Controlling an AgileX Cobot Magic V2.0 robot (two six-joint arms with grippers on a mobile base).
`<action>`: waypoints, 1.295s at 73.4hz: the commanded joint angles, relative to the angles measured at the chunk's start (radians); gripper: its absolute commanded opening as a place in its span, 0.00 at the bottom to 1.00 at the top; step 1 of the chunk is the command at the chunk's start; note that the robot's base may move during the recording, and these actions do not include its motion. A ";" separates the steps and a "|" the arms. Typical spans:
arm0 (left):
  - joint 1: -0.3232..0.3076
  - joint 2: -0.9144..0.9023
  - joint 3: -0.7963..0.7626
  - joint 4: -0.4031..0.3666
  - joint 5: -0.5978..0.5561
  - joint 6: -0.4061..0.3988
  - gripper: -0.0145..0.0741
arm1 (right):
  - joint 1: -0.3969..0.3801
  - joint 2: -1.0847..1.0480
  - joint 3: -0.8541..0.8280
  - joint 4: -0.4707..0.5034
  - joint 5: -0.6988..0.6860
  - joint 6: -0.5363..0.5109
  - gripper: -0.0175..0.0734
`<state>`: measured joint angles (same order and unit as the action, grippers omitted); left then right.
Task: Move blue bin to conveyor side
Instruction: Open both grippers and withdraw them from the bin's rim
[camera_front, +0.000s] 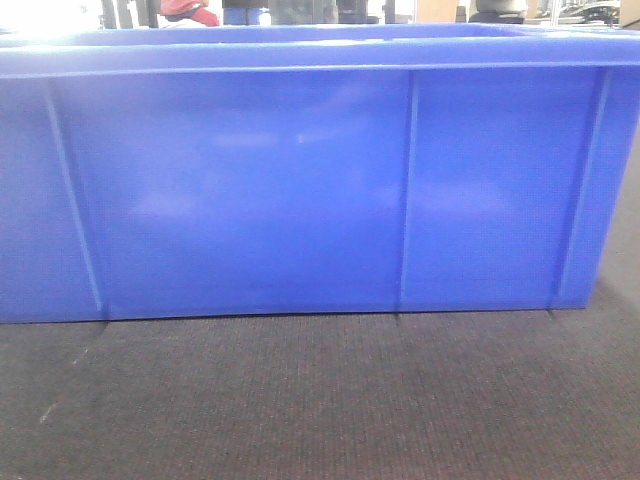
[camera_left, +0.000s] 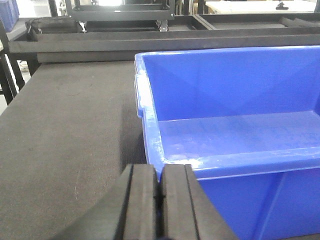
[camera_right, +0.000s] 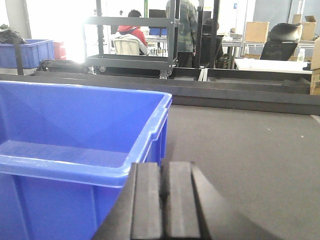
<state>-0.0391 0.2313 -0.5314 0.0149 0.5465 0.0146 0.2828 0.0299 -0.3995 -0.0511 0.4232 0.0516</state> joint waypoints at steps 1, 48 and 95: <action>-0.006 -0.008 0.001 0.001 -0.020 0.001 0.14 | -0.001 -0.005 0.000 -0.010 -0.028 -0.008 0.10; -0.004 -0.008 0.006 -0.015 -0.020 0.001 0.13 | -0.001 -0.005 0.000 -0.010 -0.028 -0.008 0.10; 0.056 -0.231 0.531 -0.020 -0.470 0.001 0.13 | -0.001 -0.005 0.000 -0.010 -0.029 -0.008 0.10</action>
<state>0.0123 0.0052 -0.0043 0.0000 0.1289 0.0146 0.2828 0.0299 -0.3995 -0.0527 0.4191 0.0516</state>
